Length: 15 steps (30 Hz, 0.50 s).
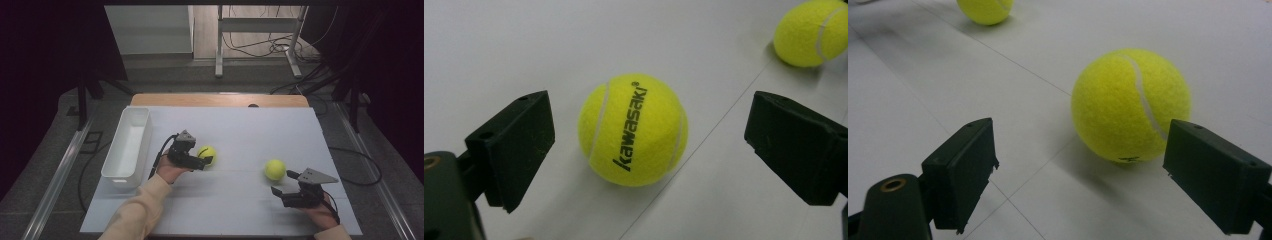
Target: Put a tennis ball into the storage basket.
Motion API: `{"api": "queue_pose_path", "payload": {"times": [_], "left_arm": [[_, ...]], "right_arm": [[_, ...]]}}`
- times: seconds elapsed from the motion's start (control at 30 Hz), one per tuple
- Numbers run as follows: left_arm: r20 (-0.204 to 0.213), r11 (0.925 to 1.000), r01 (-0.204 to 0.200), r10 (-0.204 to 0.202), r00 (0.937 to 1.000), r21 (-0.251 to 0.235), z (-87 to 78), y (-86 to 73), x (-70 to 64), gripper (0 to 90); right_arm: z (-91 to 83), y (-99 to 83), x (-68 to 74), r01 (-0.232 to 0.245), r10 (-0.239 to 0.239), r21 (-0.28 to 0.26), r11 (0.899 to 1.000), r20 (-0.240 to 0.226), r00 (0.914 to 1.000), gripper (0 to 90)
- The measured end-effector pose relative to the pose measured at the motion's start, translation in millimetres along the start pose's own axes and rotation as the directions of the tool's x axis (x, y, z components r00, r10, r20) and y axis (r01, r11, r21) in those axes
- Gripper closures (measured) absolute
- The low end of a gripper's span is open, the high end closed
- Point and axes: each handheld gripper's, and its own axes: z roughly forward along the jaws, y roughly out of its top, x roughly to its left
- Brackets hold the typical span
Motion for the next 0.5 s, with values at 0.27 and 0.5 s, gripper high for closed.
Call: {"api": "queue_pose_path", "payload": {"times": [0.27,0.5], "left_arm": [[-0.008,0.9998,0.008,-0.008,0.9999,0.017,12.1,3.3,4.0,6.2],[-0.009,0.9992,0.003,-0.002,1.0,0.039,20.7,3.9,4.4,6.1]], "right_arm": [[0.1,0.0,0.0,0.001,-0.001,0.0,1.0,0.0,1.0,14.0],[-0.5,0.2,-0.2,0.0,0.0,0.001,1.0,0.002,1.0,14.0]]}}
